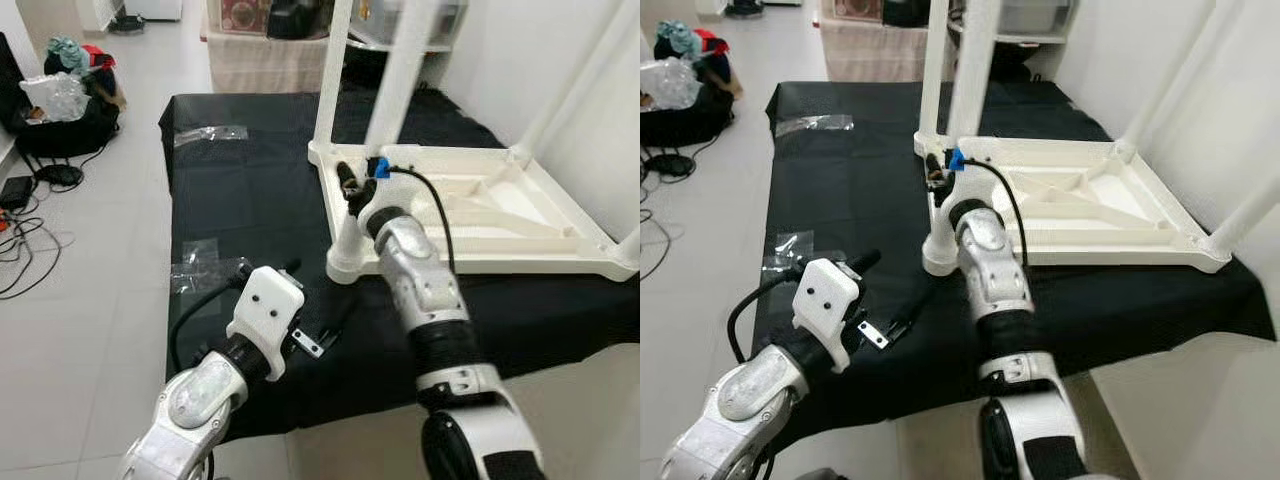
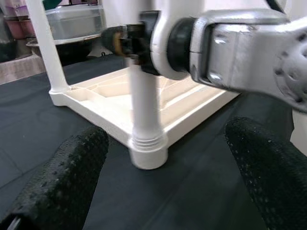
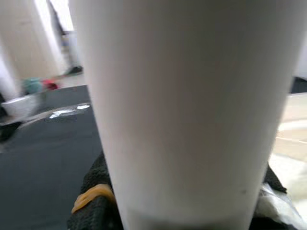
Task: Building children table
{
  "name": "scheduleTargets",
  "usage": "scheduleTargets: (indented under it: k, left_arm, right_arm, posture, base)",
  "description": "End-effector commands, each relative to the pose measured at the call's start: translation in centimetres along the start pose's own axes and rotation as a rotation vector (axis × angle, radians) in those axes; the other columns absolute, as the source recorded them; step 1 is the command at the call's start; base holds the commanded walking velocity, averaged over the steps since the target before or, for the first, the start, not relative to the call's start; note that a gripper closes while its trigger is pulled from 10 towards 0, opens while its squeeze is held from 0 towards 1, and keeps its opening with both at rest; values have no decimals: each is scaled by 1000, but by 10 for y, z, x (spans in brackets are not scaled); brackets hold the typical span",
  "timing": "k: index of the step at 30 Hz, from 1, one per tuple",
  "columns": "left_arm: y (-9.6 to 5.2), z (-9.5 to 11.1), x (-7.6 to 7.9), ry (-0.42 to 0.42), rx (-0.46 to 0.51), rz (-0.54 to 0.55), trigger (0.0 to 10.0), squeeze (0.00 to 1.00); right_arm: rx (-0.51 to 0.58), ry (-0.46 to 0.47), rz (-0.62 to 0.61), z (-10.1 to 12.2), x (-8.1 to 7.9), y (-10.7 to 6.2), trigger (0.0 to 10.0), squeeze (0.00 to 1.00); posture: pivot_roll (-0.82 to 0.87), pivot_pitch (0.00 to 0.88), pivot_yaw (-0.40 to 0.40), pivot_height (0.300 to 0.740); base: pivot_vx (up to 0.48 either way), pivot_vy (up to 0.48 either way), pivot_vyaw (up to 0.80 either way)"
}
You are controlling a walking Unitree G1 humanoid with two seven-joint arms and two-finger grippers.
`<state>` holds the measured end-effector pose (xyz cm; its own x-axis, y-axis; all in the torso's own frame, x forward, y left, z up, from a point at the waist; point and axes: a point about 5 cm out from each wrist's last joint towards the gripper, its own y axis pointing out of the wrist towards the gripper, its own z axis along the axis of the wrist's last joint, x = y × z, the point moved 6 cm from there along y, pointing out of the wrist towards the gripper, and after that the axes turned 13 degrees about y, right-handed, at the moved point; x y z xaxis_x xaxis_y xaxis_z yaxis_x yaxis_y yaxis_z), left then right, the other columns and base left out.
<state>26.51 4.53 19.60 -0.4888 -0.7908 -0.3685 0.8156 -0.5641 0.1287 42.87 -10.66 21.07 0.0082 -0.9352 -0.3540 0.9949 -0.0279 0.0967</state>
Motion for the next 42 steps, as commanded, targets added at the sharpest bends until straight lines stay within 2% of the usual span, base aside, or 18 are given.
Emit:
scheduleTargets:
  k: [1,2,3,6,7,10,11,15,17,19,20,21,26,33,34,37,38,42]
  left_arm:
    - [2,0,2,0,5,-8,10000,0]
    - [2,0,2,-1,5,-6,10000,0]
    - [1,0,4,-1,4,-9,10000,0]
    - [1,0,5,-1,3,-12,10000,0]
    - [0,0,5,2,1,-15,10000,0]
    - [-3,-2,4,5,-6,-12,10000,0]
    - [-3,-2,4,4,-8,-10,10000,0]
    - [-2,0,6,1,-1,-12,10000,0]
    - [0,1,7,0,7,-18,10000,0]
    - [1,1,7,0,9,-20,10000,0]
    - [3,2,8,0,16,-24,10000,0]
    - [3,2,7,1,17,-24,10000,0]
    - [1,1,8,20,11,-33,10000,0]
    - [-3,1,7,18,4,-21,10000,0]
    - [-3,2,7,16,3,-21,10000,0]
    - [-3,2,7,16,3,-21,10000,0]
    - [-1,2,8,13,6,-24,10000,0]
    - [-1,2,8,14,8,-25,10000,0]
  right_arm:
    - [-5,19,-97,-4,23,-3,0,0]
    - [3,18,-124,-5,21,-7,0,0]
    - [-31,49,-50,-12,4,-6,10000,0]
    - [-62,76,11,-17,-10,-6,10000,0]
    - [-54,94,74,-14,-22,-5,10000,1000]
    - [-8,109,227,1,-43,-3,10000,820]
    - [11,104,287,8,-50,-3,10000,0]
    - [80,175,413,36,-55,-5,10000,0]
    - [-43,235,666,31,-70,-18,10000,0]
    - [-103,239,765,26,-76,-26,10000,0]
    - [-235,163,1008,12,-81,-54,10000,0]
    - [-267,139,1065,7,-81,-61,10000,0]
    - [-471,64,1193,-21,-75,-76,10000,0]
    - [-491,-15,1213,-34,-81,-69,10000,0]
    - [-469,-9,1167,-34,-83,-58,1961,0]
    - [-469,-9,1167,-34,-83,-58,1961,0]
    - [-379,27,976,-26,-78,-30,0,0]
    - [-312,27,835,-20,-68,-14,0,0]
  posture:
    - [66,65,-95,740]
    - [73,69,-99,740]
    - [70,71,-101,740]
    - [70,71,-101,740]
    - [72,72,-109,740]
    - [74,69,-114,740]
    - [74,69,-114,740]
    - [68,64,-110,740]
    - [60,56,-102,740]
    - [61,53,-104,740]
    - [61,52,-103,740]
    - [61,52,-103,740]
    - [72,59,-105,740]
    - [86,64,-109,740]
    - [86,64,-109,740]
    - [86,64,-109,740]
    - [83,69,-107,740]
    - [78,71,-103,740]
  base:
    - [0,0,0]
    - [0,0,0]
    - [0,0,0]
    - [0,0,0]
    - [0,0,0]
    - [0,0,0]
    - [0,0,0]
    - [0,0,0]
    - [0,0,0]
    - [0,0,0]
    - [0,0,0]
    - [0,0,0]
    - [0,0,0]
    - [0,0,0]
    - [0,0,0]
    - [0,0,0]
    - [0,0,0]
    - [0,0,0]
